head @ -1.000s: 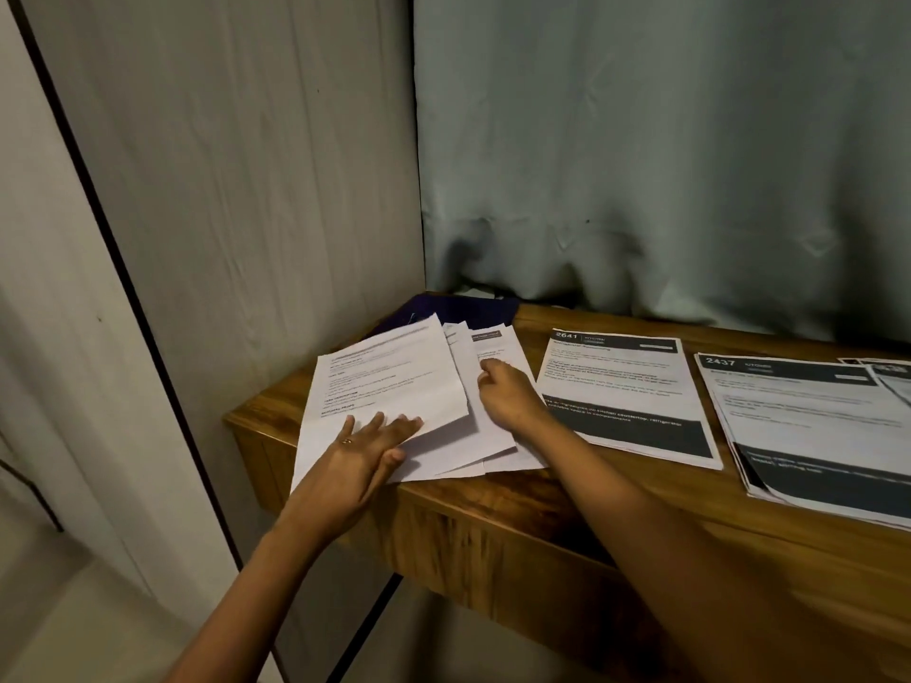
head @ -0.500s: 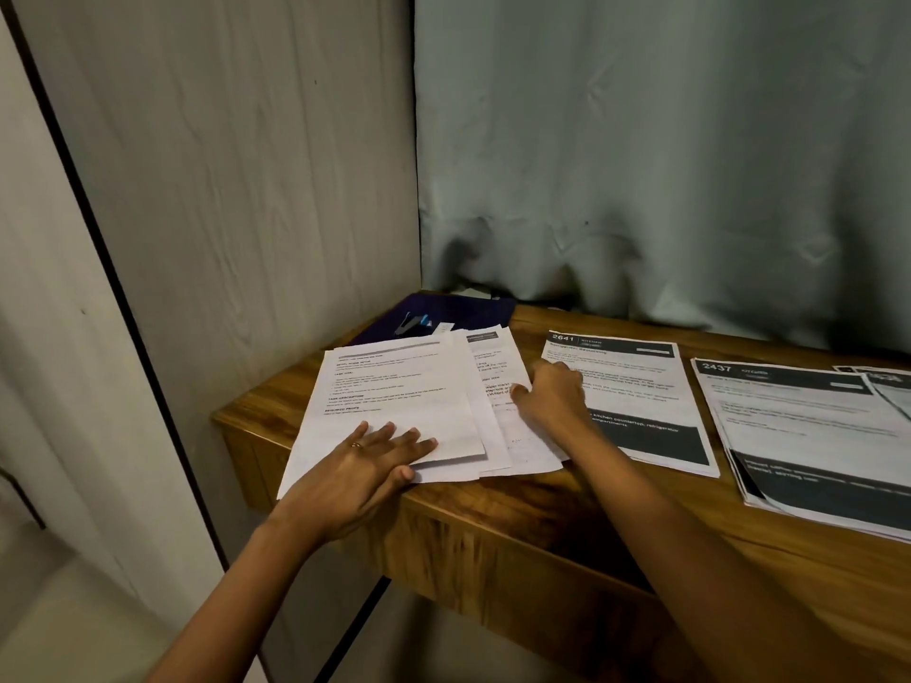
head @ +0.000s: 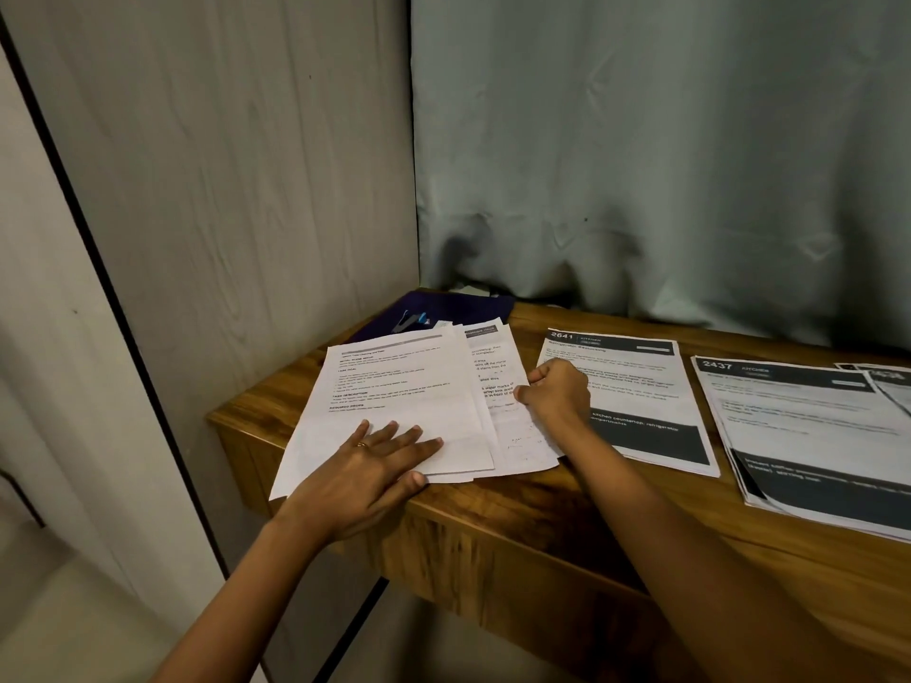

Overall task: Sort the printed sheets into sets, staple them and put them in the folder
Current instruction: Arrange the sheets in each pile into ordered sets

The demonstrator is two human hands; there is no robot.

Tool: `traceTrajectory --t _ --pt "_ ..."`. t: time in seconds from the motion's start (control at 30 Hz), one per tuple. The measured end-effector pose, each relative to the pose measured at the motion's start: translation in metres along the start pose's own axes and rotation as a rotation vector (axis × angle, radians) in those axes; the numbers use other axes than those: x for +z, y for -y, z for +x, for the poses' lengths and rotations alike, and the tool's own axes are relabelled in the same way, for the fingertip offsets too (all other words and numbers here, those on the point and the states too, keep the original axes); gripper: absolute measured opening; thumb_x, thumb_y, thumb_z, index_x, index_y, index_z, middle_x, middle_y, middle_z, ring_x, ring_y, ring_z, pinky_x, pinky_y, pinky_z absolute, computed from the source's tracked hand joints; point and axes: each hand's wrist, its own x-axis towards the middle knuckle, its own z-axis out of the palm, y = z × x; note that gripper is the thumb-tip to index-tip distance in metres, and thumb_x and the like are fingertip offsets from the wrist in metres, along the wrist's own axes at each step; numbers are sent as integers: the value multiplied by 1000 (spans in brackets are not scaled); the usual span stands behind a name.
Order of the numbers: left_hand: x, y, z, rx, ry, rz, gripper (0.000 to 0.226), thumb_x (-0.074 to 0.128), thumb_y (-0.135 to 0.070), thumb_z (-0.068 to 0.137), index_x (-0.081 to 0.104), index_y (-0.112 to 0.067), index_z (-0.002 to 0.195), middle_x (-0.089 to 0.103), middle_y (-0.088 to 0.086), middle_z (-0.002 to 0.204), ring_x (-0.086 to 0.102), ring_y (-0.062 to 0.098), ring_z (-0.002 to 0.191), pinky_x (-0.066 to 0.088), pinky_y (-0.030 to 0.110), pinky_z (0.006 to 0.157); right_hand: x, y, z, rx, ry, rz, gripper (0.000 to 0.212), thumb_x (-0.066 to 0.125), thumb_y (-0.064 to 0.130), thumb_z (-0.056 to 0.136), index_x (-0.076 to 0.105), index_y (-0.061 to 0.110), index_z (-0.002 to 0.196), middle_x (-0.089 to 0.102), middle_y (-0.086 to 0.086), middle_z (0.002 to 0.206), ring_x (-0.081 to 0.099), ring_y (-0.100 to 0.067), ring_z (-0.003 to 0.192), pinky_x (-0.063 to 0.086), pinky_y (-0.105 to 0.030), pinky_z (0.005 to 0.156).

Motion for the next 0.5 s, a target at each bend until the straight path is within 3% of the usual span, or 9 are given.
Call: traceTrajectory --t 0.17,0.4,0.5 --pt "1 2 0 -22 1 19 74 -9 -77 82 11 -47 147 16 -11 158 13 17 147 -7 33 116 -1 -1 2 18 -37 41 14 76 17 80 64 11 82 68 -8 97 63 -26 86 42 -27 64" --pt "-2 5 -4 -49 -1 27 79 -11 -78 81 13 -45 148 19 -9 158 15 18 147 -7 36 116 0 -2 11 26 -20 127 10 77 14 77 67 14 76 68 -3 85 64 -22 82 55 -37 76" --pt "-4 7 -7 -70 14 36 86 -15 -80 76 13 -44 149 19 -9 158 14 18 147 -6 37 117 -4 -3 14 3 5 164 8 75 13 79 68 12 80 68 -4 86 64 -20 83 53 -33 75"
